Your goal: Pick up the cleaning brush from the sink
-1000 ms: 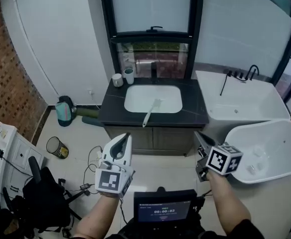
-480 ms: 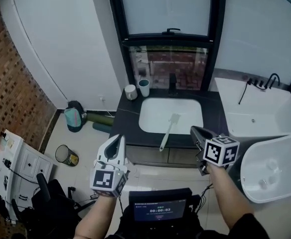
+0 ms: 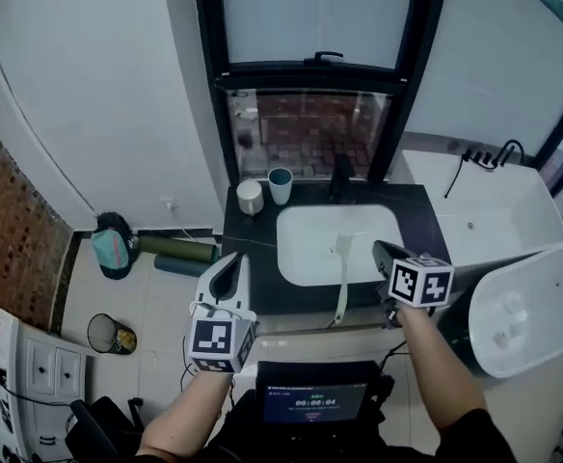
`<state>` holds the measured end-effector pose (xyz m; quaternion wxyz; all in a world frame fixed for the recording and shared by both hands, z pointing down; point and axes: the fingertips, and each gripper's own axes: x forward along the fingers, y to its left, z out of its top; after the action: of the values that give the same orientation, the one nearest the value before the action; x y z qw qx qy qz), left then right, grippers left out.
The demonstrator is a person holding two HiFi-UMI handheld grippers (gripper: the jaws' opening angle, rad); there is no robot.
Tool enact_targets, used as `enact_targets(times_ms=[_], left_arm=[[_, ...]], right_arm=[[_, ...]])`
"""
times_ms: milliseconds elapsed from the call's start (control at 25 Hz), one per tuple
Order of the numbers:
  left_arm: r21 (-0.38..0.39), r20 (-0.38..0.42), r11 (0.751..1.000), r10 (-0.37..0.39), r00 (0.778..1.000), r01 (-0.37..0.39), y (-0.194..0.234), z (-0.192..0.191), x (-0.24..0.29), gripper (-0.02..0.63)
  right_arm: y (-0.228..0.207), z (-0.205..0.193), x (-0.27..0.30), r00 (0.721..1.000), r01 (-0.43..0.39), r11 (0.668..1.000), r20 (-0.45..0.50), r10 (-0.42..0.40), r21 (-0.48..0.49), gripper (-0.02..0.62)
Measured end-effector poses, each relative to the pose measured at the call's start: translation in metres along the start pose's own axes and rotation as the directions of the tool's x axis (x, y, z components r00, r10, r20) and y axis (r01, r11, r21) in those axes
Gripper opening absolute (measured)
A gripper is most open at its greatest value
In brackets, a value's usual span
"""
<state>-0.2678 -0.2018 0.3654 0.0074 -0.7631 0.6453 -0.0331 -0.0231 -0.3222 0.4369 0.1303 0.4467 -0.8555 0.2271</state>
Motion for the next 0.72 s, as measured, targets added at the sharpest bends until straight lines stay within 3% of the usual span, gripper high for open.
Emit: enact_targets(times_ms=[200,560,600,720], left_arm=[[-0.110,-0.032,0.993,-0.035,0.999,0.031,0.053,-0.020,0.039,0.003],[-0.140,-0.135,0.988,-0.080,0.988,0.061,0.068,-0.062,0.096,0.003],[-0.151,-0.147,0.987,-0.080,0.986,0.058,0.069,-0.066,0.101,0.003],[-0.194,-0.192,0.979,-0.095,0.977,0.057,0.065,-0.079,0.115,0.003]], right_arm=[[0.001,-0.022,0.067,0.984,0.102,0.995,-0.151,-0.100,0.007,0.011],[-0.047,-0.069,0.139,0.910,0.245,0.969,-0.354,-0.216,0.038,0.011],[-0.050,-0.076,0.144,0.900,0.249,0.967,-0.380,-0.214,0.047,0.074],[-0.058,-0.091,0.160,0.873,0.254,0.966,-0.442,-0.207,0.049,0.092]])
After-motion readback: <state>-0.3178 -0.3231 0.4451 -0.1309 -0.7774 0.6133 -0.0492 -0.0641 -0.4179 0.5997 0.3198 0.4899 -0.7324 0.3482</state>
